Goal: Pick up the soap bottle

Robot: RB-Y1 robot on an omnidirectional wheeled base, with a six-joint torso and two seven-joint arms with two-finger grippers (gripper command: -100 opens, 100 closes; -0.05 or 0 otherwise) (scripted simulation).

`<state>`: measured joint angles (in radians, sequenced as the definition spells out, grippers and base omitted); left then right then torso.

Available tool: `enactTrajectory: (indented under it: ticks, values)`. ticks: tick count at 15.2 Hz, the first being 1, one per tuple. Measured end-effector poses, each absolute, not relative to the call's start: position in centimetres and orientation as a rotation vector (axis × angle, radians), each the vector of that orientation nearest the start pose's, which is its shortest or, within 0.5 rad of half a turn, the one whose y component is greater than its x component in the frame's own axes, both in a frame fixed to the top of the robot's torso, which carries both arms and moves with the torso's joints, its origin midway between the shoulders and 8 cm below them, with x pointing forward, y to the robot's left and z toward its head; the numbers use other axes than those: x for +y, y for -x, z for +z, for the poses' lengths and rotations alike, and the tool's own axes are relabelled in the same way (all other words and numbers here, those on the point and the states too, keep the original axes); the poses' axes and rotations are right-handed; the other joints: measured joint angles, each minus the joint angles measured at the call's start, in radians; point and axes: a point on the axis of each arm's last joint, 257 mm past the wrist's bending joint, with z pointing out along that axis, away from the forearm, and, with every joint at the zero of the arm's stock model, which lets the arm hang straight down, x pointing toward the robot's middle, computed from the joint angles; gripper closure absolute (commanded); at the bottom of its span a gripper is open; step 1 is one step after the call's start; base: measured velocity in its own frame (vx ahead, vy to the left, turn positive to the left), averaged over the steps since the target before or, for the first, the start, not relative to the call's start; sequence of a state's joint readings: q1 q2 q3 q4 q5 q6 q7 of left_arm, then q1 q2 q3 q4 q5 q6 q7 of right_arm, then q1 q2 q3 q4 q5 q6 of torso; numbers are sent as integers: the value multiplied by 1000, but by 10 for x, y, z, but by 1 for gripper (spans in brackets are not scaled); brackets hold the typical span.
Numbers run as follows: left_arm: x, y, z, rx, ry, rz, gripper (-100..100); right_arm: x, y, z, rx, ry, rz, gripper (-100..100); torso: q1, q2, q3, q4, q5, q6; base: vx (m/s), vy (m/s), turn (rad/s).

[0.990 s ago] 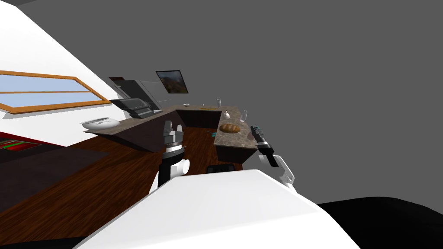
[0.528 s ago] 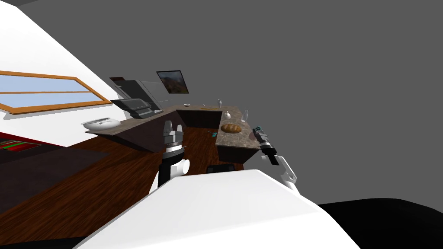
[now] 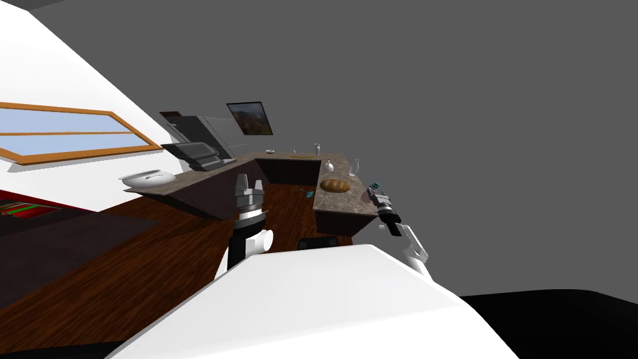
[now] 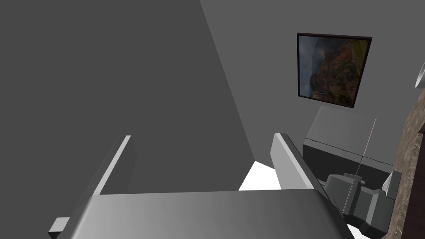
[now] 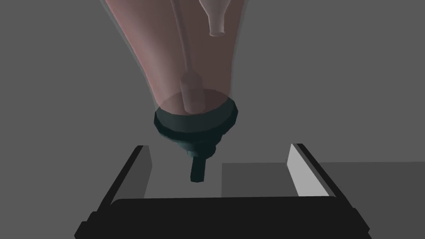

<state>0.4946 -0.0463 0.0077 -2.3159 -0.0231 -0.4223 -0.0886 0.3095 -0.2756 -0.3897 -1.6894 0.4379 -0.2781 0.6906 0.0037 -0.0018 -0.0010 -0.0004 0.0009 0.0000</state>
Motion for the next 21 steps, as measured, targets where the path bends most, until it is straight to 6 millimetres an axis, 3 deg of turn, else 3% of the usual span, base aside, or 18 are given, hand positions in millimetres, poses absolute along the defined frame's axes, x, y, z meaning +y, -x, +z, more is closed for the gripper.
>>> enactTrajectory:
  ticks: [6,21]
  values:
    - [285,-349,28,634,672,-1189,0,-511,-410,-208,1474,-195,-279,-100,-2,0,0,0,0,0,20,32,12]
    - [285,-349,28,634,672,-1190,0,-593,-405,-211,1480,-171,-319,-100,0,1,1,0,0,0,9,66,29]
